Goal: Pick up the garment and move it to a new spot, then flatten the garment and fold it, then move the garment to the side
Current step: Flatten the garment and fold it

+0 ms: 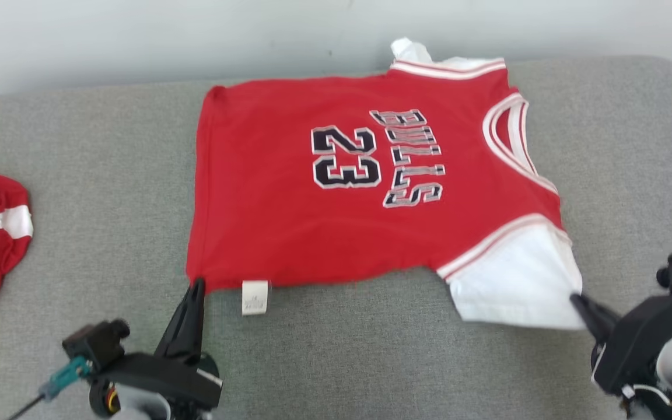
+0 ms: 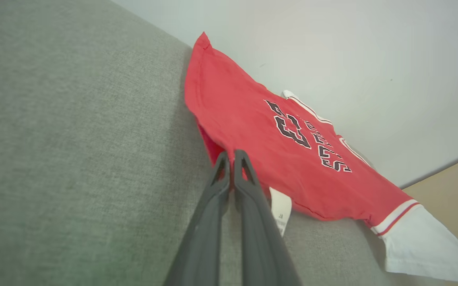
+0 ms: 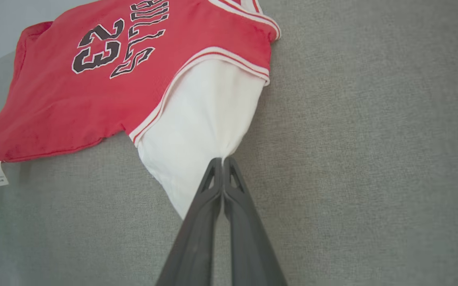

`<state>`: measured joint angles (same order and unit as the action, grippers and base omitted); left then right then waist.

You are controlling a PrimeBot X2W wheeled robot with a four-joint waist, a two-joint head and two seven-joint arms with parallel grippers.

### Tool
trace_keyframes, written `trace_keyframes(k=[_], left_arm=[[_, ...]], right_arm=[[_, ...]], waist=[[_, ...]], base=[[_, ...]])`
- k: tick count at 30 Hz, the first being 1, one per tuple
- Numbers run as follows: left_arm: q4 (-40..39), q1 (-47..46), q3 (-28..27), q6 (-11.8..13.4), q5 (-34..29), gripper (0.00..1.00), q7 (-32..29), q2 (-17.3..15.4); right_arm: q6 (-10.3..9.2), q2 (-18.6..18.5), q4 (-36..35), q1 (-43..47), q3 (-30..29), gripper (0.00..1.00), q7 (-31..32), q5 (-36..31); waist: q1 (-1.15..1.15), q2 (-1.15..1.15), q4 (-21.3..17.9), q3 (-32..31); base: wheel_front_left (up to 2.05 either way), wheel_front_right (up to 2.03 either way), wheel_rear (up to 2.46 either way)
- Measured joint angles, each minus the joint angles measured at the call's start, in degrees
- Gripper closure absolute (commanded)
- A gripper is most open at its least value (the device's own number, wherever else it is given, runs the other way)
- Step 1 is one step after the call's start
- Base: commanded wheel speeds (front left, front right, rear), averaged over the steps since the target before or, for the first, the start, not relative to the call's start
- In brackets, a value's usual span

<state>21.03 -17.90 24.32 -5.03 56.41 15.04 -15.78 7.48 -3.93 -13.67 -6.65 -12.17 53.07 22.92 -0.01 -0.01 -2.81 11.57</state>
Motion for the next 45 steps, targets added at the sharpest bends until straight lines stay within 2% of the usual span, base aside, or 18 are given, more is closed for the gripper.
trace_keyframes(k=[11,22,28,34,39,45], left_arm=[[1.35,8.09,-1.68,0.67,-0.38,1.0,0.0,0.4],[-0.53,13.28,1.02,3.77,-1.47,1.0,-4.45,-2.35],[-3.61,14.68,2.13,6.47,-2.7,1.0,-7.73,-4.19],[-8.49,15.77,1.76,7.54,-1.27,1.0,-9.22,-4.45],[-12.91,15.5,1.08,6.77,-0.01,1.0,-9.0,-3.97],[-13.11,11.17,1.43,6.7,-0.3,1.0,-10.12,-3.33]], right_arm=[[0.0,0.82,-1.87,9.72,-1.35,1.0,6.58,-1.66],[0.0,1.01,-3.21,17.83,-3.96,1.0,14.34,2.89],[0.0,1.01,-4.13,17.34,-4.72,1.0,12.02,3.19],[0.0,1.01,-3.81,15.99,-4.86,1.0,9.84,3.3],[0.0,1.0,-3.9,13.65,-5.35,1.0,7.21,5.79],[0.0,1.02,-2.91,8.4,-5.22,1.0,3.68,9.02]], waist=[[0.0,0.0,0.34,-3.12],[0.01,0.01,0.63,-4.33],[0.01,0.01,0.67,-4.13],[0.01,0.01,1.46,-3.86],[0.01,0.01,2.24,-3.52],[0.01,0.01,2.48,-2.83]], base=[[0.0,0.0,0.0],[0.0,0.0,0.0],[0.0,0.0,0.0],[0.0,0.0,0.0],[0.0,0.0,0.0],[0.0,0.0,0.0]])
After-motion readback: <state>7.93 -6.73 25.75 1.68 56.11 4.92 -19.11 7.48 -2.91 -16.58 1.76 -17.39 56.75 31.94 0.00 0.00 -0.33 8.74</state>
